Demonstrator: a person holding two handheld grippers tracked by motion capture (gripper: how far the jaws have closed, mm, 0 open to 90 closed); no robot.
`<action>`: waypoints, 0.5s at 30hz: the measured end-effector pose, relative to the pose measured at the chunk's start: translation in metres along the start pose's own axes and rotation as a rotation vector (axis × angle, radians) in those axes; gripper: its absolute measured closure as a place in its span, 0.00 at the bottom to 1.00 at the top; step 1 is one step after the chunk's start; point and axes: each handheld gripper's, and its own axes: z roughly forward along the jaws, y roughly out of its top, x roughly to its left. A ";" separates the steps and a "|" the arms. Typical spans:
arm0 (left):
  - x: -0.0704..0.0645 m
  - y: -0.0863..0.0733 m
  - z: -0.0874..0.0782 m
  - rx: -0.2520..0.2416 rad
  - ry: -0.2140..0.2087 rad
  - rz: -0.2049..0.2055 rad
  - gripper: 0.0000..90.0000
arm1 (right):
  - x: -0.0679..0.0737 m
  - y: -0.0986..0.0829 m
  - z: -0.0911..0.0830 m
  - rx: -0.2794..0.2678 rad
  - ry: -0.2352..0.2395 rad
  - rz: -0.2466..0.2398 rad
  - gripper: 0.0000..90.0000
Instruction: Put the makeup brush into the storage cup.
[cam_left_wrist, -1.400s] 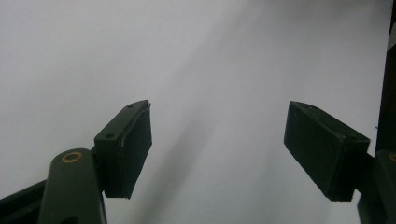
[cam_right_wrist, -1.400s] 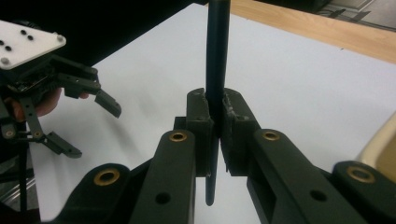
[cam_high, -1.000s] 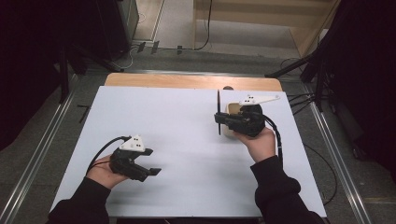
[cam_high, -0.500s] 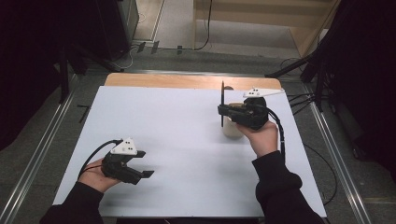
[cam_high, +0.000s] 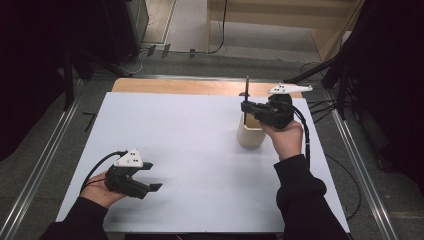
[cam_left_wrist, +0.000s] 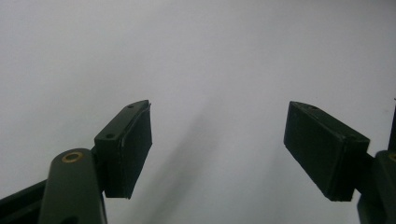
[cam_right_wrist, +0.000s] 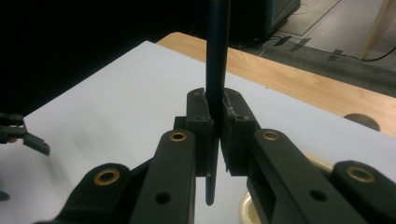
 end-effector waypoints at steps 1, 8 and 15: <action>0.000 0.000 0.000 -0.001 0.001 -0.001 0.27 | -0.001 0.001 0.000 -0.002 -0.011 0.000 0.94; 0.002 -0.001 0.000 -0.003 -0.004 -0.007 0.27 | -0.014 0.007 -0.003 -0.032 -0.066 0.005 0.94; 0.002 -0.001 0.000 0.000 -0.003 -0.006 0.27 | -0.026 0.003 -0.008 -0.062 -0.097 0.013 0.94</action>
